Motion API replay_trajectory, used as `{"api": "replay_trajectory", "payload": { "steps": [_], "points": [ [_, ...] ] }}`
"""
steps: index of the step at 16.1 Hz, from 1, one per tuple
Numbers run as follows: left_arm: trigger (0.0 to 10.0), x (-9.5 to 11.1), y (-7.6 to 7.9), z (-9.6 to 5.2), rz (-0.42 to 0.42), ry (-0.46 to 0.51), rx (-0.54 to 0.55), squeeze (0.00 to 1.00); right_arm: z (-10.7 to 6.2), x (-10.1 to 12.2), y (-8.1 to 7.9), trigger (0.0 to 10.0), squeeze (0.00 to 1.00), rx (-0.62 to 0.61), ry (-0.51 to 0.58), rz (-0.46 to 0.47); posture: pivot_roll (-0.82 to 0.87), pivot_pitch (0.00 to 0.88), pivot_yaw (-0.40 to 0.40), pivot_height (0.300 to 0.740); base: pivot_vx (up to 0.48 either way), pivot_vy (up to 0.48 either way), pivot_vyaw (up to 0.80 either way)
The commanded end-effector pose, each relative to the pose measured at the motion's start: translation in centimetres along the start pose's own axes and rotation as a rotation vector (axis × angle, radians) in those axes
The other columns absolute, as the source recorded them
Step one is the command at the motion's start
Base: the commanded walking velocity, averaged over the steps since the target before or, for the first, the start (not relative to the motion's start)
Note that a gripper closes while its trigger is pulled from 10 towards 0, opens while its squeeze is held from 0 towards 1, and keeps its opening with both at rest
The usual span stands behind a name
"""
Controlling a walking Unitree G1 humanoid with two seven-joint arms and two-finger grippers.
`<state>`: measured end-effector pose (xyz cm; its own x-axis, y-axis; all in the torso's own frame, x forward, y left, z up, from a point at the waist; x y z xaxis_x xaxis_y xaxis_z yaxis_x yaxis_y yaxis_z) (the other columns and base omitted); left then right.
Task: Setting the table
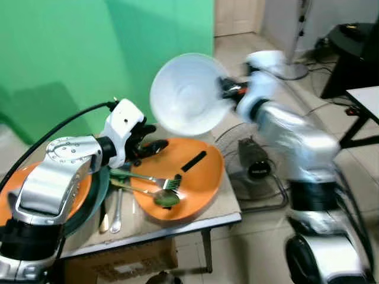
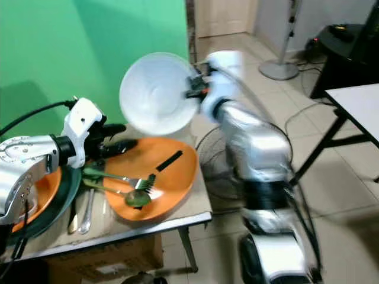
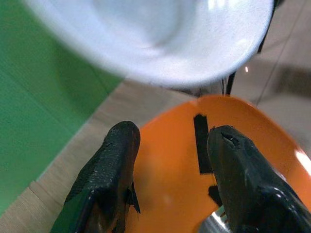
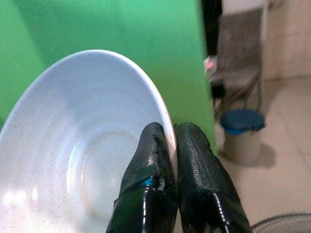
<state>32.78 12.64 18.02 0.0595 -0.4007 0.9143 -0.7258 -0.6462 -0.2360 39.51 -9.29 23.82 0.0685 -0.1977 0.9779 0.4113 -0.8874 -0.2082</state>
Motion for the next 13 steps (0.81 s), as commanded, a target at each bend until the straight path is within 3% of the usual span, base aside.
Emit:
{"api": "replay_trajectory", "payload": {
  "steps": [1,4,6,8,9,10,11,13],
  "points": [
    [10.0,0.3,-0.1,-0.2,0.001,0.02,0.032,0.0,-1.8,2.2,0.9,0.0,0.0,-0.007,0.11,-0.003,0.01,0.0,0.08,0.74,0.0,0.0,0.0],
    [10.0,1.6,1.7,1.1,-0.01,0.128,0.096,0.0,-6.7,1.5,3.9,0.0,0.0,-0.142,0.147,-0.001,0.03,0.0,0.061,0.74,0.0,0.0,0.0],
    [10.0,2.2,3.0,1.7,-0.03,0.185,0.136,0.0,-9.1,0.5,4.5,0.0,0.0,-0.208,0.146,0.01,0.03,0.0,0.061,0.74,0.0,0.0,0.0],
    [10.0,2.0,2.5,1.9,-0.03,0.193,0.239,0.0,-10.6,-0.2,4.6,0.0,0.0,-0.252,0.136,0.0,0.03,0.0,0.069,0.74,0.0,0.0,0.0],
    [10.0,1.6,2.4,1.8,-0.045,0.194,0.285,0.0,-11.7,-0.8,4.9,5.8,0.0,-0.329,0.124,-0.009,0.02,0.0,0.072,0.74,0.0,0.0,0.0],
    [10.0,1.5,2.3,1.7,-0.061,0.205,0.333,0.0,-12.5,-1.8,4.6,10.0,0.0,-0.349,0.076,-0.059,0.01,0.0,0.069,0.74,0.0,0.0,0.0],
    [10.0,1.5,2.2,1.7,-0.049,0.212,0.363,0.0,-12.8,-2.2,4.4,10.0,0.0,-0.355,0.059,-0.099,0.01,0.0,0.068,0.74,0.0,0.0,0.0],
    [10.0,1.5,2.0,1.8,-0.052,0.23,0.427,0.0,-13.3,-3.0,4.3,10.0,0.0,-0.389,0.037,-0.096,0.0,0.0,0.073,0.74,0.0,0.0,-0.4]
  ]
}}
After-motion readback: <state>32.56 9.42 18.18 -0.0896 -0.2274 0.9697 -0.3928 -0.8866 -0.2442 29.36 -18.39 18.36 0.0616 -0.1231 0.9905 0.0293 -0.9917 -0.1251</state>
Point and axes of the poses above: a point about 5 cm out from each wrist's last joint towards the gripper, its own z axis pointing out of the wrist towards the gripper, its own x axis along the axis of the wrist's last joint, y = z × x, the point moved 6 cm from there along z, pointing out of the wrist towards the gripper, and after that the axes turned 3 degrees about z, right-handed, at the moved point
